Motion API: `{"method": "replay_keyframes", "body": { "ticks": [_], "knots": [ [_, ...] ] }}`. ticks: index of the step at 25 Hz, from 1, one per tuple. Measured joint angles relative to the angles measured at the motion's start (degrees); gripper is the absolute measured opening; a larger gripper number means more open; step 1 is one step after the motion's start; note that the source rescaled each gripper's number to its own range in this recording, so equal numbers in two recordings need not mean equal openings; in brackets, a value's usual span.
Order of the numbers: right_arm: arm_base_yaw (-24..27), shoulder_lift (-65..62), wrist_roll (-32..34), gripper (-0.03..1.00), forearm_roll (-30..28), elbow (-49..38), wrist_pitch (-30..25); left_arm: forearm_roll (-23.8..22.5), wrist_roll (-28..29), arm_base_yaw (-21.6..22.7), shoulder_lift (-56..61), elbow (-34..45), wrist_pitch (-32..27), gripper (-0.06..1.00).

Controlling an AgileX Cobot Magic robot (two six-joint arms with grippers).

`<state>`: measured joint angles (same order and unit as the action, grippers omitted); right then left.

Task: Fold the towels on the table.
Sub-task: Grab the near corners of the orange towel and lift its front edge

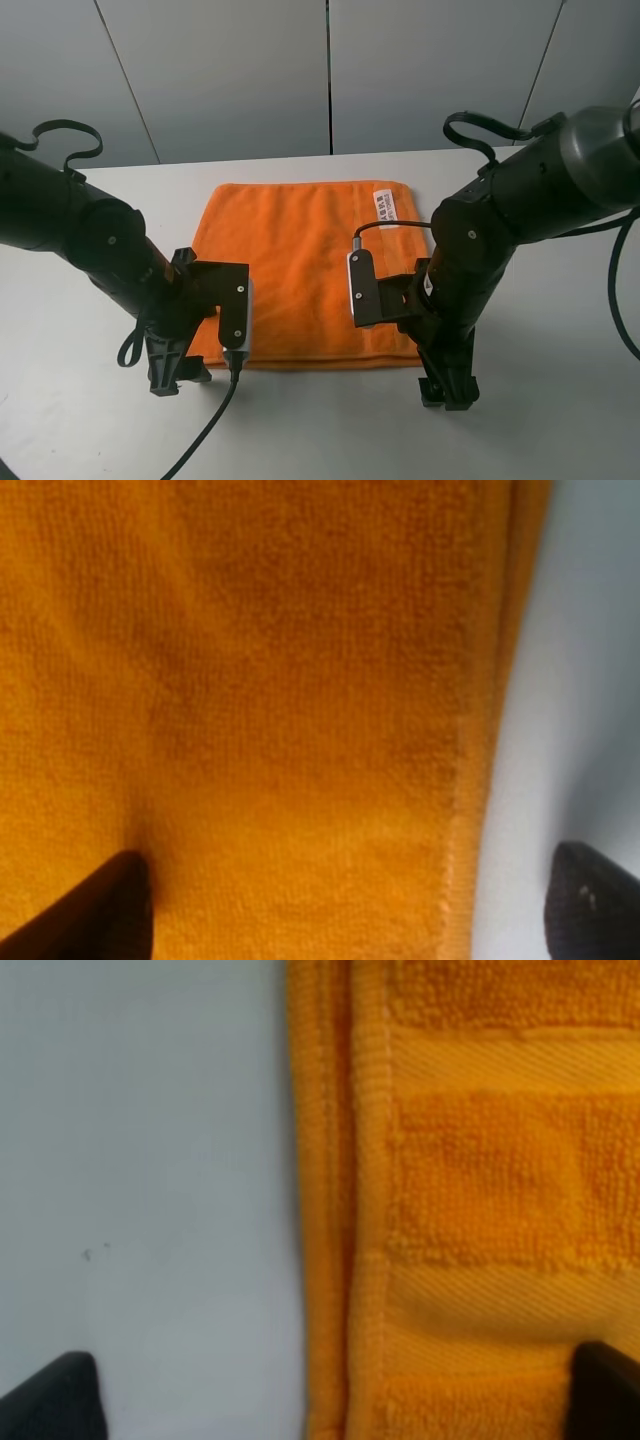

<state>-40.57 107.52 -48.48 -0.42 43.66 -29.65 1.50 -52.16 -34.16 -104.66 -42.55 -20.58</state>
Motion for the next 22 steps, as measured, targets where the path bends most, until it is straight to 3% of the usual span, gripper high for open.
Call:
{"method": "replay_keyframes", "body": {
  "ticks": [22],
  "knots": [
    [0.00, 0.00, 0.00, 1.00, 0.73, 0.00, 1.15, 0.10, -0.35, 0.00, -1.77, -0.10, -1.29, 1.00]
  ]
}}
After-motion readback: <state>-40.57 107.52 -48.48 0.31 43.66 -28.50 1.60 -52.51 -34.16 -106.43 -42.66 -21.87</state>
